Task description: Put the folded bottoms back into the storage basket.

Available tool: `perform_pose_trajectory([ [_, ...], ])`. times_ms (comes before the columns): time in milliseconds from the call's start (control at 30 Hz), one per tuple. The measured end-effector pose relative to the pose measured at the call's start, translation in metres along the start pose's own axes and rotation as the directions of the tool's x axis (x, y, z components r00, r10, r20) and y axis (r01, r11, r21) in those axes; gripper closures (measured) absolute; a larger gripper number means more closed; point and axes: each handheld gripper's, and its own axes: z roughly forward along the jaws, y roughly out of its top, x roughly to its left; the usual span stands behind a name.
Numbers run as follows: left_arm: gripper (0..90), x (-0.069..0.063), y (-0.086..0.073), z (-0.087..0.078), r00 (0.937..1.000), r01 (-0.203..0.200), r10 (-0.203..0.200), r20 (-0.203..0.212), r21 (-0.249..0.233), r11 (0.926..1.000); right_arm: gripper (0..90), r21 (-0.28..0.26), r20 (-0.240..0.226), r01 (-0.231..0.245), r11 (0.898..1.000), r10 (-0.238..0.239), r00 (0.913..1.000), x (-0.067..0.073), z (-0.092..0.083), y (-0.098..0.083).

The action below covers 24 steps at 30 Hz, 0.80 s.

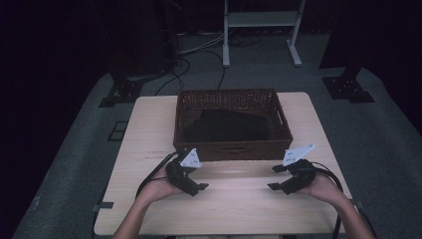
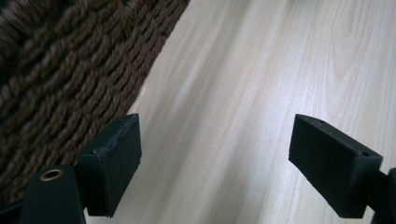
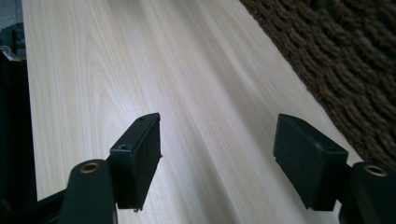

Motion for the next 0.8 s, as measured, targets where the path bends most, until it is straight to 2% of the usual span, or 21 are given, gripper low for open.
perform_pose_trajectory([
  [633, 15.1, -0.006, -0.025, 0.000, 0.9991, 0.033, -0.034, -0.025, -0.028, 0.9990, 30.0, -0.005, 0.014, -0.029, 1.000, 0.030, 0.9995, 0.005, 0.006, -0.021],
  [800, 14.4, -0.012, -0.030, 0.000, 0.9987, 0.036, -0.038, -0.033, -0.045, 0.9983, 30.0, -0.022, 0.037, -0.029, 0.999, 0.030, 0.9989, 0.011, 0.004, -0.028],
])
